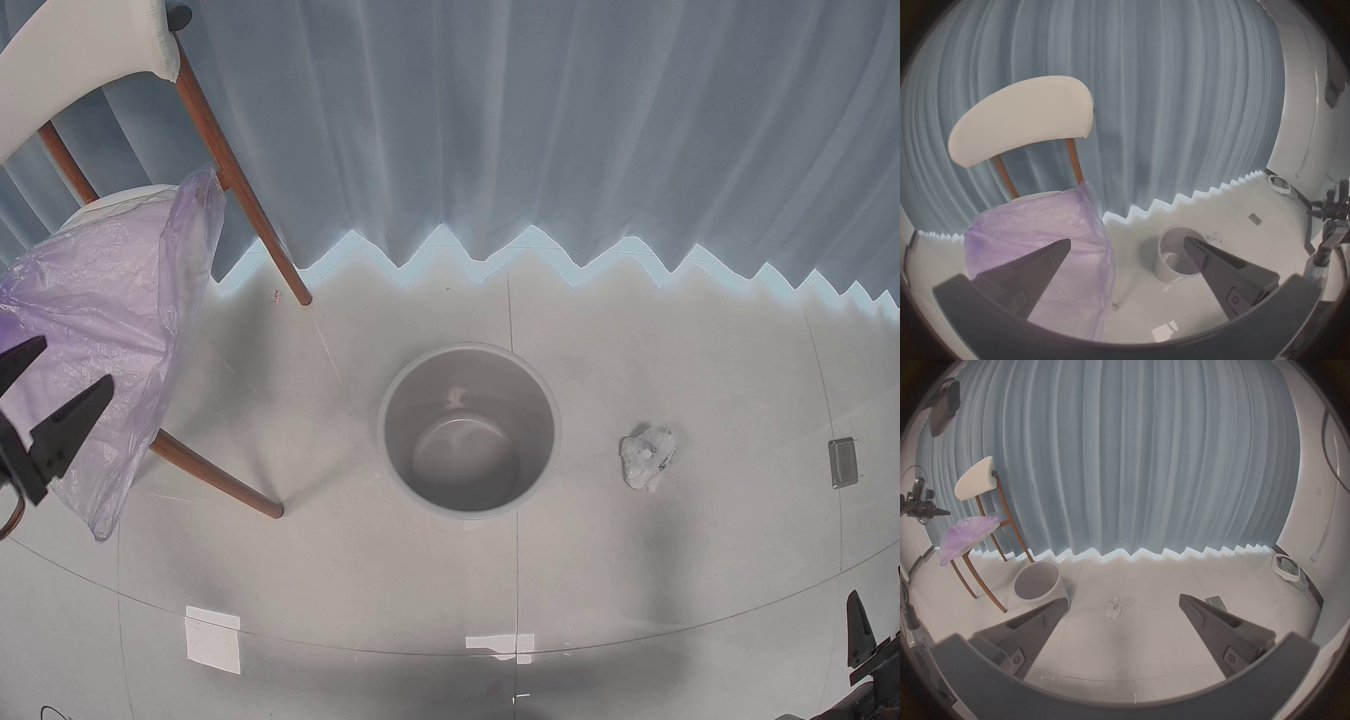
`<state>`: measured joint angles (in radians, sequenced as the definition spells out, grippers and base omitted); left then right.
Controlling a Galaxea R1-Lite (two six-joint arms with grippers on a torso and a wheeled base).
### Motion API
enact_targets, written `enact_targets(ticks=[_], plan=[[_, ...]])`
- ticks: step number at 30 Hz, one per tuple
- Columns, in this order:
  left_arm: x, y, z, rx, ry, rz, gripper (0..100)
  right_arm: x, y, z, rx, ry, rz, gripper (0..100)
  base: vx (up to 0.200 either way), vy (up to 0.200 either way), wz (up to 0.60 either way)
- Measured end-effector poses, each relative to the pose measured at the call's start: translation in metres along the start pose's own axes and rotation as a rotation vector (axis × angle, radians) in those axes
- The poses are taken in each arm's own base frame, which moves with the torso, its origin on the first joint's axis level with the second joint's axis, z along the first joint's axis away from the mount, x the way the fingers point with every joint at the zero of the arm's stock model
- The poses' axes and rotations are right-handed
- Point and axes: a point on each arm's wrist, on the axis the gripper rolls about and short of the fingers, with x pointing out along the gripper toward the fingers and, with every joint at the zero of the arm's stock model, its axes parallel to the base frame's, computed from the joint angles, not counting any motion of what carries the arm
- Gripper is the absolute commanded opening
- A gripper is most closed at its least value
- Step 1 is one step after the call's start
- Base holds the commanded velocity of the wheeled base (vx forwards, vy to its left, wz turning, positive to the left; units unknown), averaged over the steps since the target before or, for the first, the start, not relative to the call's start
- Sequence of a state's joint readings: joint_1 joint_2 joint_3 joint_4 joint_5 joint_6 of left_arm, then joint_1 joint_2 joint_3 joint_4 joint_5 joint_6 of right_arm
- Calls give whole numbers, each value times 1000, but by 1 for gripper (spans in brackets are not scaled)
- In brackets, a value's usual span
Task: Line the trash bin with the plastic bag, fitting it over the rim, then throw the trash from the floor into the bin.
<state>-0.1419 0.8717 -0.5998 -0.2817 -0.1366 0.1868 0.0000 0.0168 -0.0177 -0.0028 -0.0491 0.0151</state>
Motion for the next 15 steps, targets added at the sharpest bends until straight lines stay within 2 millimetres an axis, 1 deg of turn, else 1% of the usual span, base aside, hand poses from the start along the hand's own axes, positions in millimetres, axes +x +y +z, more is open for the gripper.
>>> enact_targets(ticks=[3, 8, 12, 15], plan=[[27, 4, 4, 56, 12, 8, 100, 0, 0, 0, 0, 0, 0, 100, 0, 0, 0], [69, 9, 12, 138, 47, 94, 100, 0, 0, 0, 0, 0, 0, 100, 0, 0, 0], [99, 2, 12, 157, 97, 135, 100, 0, 0, 0, 1, 0, 0, 100, 0, 0, 0], [119, -6, 12, 171, 137, 179, 100, 0, 0, 0, 1, 0, 0, 100, 0, 0, 0]])
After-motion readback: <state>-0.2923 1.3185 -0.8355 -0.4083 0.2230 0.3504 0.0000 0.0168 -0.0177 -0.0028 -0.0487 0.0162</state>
